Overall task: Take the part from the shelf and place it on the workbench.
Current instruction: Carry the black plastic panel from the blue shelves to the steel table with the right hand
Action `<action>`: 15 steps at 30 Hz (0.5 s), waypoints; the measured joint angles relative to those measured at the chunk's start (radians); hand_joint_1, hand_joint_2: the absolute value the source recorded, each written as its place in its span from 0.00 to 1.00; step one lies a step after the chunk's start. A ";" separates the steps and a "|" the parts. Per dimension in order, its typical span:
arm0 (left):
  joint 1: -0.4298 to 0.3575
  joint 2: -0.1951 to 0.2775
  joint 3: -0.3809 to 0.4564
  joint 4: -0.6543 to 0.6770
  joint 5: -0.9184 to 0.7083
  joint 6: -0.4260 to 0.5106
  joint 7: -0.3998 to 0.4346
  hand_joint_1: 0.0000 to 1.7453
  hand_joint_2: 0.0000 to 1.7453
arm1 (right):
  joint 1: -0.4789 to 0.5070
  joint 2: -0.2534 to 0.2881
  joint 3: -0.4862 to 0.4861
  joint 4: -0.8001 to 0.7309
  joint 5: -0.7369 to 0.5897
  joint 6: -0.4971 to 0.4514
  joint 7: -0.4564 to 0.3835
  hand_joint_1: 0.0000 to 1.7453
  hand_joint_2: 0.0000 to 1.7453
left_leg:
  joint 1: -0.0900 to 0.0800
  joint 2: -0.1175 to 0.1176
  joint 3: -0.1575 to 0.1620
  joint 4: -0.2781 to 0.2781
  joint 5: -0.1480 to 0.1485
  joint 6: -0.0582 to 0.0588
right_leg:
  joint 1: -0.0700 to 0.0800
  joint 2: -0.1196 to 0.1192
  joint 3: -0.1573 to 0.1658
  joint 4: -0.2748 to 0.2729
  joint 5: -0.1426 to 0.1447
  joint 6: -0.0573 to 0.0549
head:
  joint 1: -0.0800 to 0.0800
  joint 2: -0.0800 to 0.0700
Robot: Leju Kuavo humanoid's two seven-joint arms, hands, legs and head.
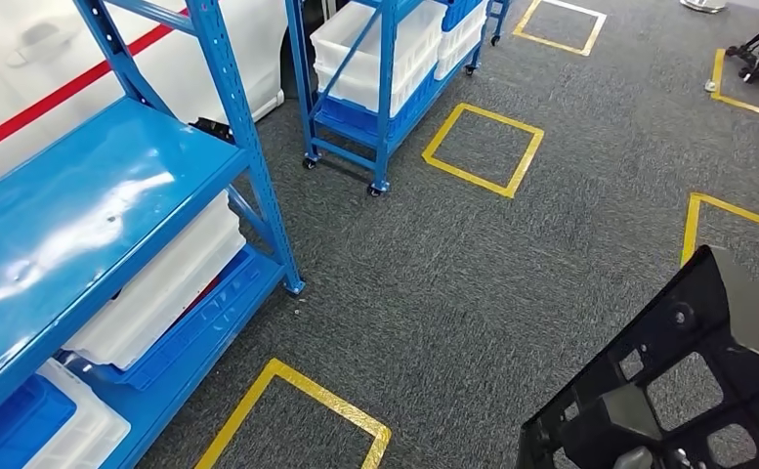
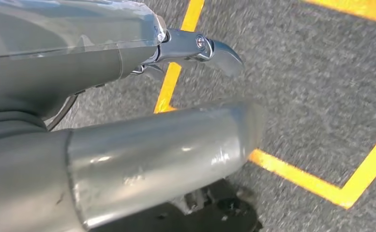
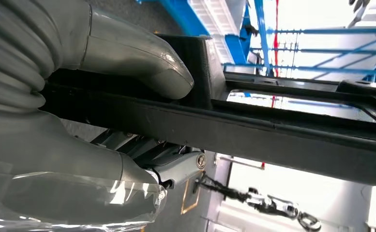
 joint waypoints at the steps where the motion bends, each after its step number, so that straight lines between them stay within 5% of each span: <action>1: 0.002 0.000 0.000 0.000 0.000 0.000 0.000 0.00 0.00 | -0.001 0.000 -0.007 0.001 -0.002 0.005 0.000 1.00 1.00 | -0.002 0.014 -0.001 0.000 0.000 0.002 | -0.001 -0.021 -0.032 0.065 -0.032 0.003 | 0.003 0.000; 3: 0.004 0.000 0.000 0.000 0.000 0.000 0.000 0.00 0.00 | -0.001 0.000 -0.019 0.005 -0.003 0.012 -0.001 1.00 1.00 | -0.006 0.042 -0.001 0.000 -0.001 0.003 | -0.004 -0.037 -0.074 0.152 -0.058 0.007 | 0.003 0.000; 4: 0.004 0.000 0.000 0.000 0.000 0.000 0.000 0.00 0.00 | -0.001 0.000 -0.023 0.006 -0.003 0.014 -0.001 1.00 1.00 | -0.007 0.055 -0.001 0.001 -0.003 0.002 | -0.006 -0.041 -0.070 0.147 -0.044 0.007 | 0.003 0.000; 8: 0.001 -0.002 0.000 0.000 -0.001 -0.002 0.000 0.00 0.00 | -0.001 0.000 -0.037 0.008 -0.002 0.025 -0.001 1.00 1.00 | -0.012 0.098 0.012 0.001 -0.015 -0.010 | 0.005 -0.112 0.062 -0.086 0.052 -0.008 | 0.003 0.000; 10: 0.000 -0.002 0.000 0.000 -0.001 -0.002 0.001 0.00 0.00 | -0.002 0.000 -0.039 0.008 -0.001 0.027 -0.001 1.00 1.00 | -0.016 0.116 0.019 0.000 -0.021 -0.019 | 0.014 -0.127 0.077 -0.120 0.051 -0.019 | 0.002 0.000; 11: -0.001 -0.002 0.000 0.000 -0.001 -0.002 0.001 0.00 0.00 | -0.001 0.000 -0.041 0.007 -0.001 0.027 -0.002 1.00 1.00 | -0.016 0.127 0.024 -0.002 -0.023 -0.024 | 0.014 -0.112 0.076 -0.123 0.054 -0.024 | 0.001 0.000; 13: -0.003 -0.003 0.000 0.000 0.000 -0.002 0.001 0.00 0.00 | 0.001 0.000 -0.043 0.007 0.002 0.026 -0.002 1.00 1.00 | -0.013 0.112 0.026 0.011 -0.039 -0.033 | 0.009 -0.088 0.077 -0.131 0.060 -0.036 | 0.000 0.000; 15: -0.001 -0.003 0.000 0.000 -0.001 -0.002 0.001 0.00 0.00 | 0.001 0.000 -0.045 0.007 0.010 0.022 -0.002 1.00 1.00 | -0.008 0.054 -0.007 0.093 -0.093 -0.038 | 0.003 -0.065 0.079 -0.137 0.066 -0.046 | -0.003 0.000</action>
